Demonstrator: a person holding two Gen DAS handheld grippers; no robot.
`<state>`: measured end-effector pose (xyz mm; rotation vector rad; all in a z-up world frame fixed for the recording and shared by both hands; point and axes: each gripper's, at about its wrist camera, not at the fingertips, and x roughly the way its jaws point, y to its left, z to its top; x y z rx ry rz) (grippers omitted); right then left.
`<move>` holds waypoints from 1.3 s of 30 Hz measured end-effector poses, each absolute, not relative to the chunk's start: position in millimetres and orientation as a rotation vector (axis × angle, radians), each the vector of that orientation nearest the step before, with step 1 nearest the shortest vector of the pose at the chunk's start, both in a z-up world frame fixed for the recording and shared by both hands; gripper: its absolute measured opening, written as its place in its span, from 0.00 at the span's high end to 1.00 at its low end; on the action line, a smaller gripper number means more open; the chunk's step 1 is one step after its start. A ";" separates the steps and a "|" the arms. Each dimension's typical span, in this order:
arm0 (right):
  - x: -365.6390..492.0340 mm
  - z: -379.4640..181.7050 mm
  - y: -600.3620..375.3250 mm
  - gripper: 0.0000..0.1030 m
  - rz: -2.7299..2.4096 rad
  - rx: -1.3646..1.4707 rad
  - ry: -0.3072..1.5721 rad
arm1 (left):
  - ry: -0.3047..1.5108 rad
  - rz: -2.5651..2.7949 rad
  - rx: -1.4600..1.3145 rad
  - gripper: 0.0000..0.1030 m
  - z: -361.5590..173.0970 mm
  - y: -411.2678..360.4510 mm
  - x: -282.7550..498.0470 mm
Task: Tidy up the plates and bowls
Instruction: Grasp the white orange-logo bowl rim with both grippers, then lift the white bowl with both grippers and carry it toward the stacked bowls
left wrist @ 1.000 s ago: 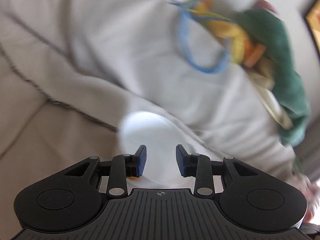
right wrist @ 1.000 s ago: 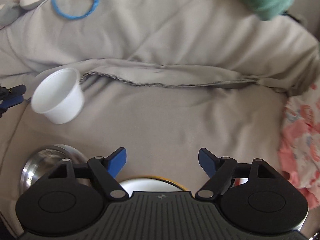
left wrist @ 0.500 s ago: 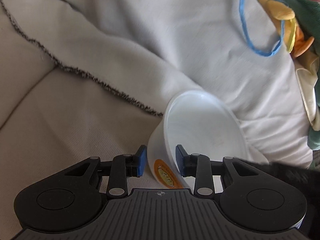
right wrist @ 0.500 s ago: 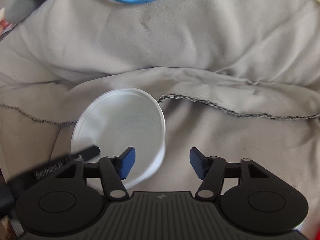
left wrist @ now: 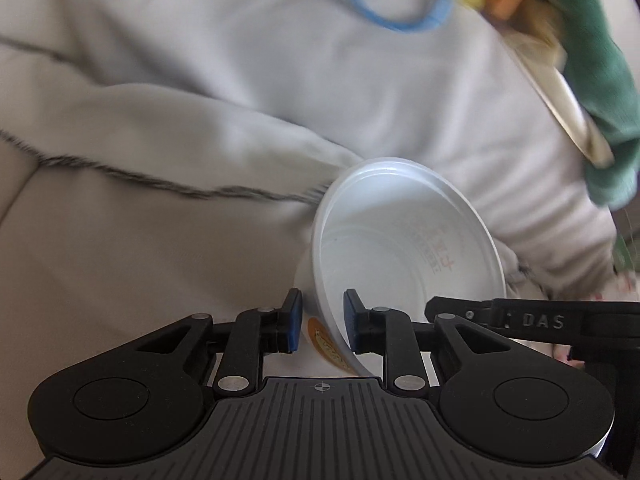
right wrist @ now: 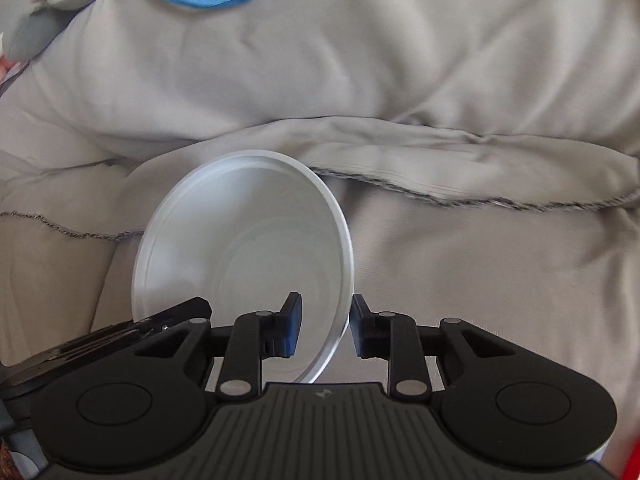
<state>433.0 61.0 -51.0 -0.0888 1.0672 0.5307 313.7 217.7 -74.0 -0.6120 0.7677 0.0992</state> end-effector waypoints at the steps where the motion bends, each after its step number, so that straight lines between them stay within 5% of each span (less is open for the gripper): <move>1: 432.8 -49.6 49.2 0.75 0.518 -0.081 1.067 | 0.774 0.083 -0.593 0.74 -70.2 206.8 315.1; 11: 433.2 -49.9 -53.7 0.75 0.447 0.065 1.072 | 0.868 0.000 -0.474 0.74 -63.9 126.3 336.9; 25: 448.4 -92.8 -99.1 0.74 0.500 0.230 1.187 | 0.965 0.049 -0.492 0.75 -83.6 117.8 359.0; 39: 451.4 -89.6 -160.7 0.73 0.437 0.218 1.089 | 1.016 -0.082 -0.401 0.75 -82.3 53.8 386.4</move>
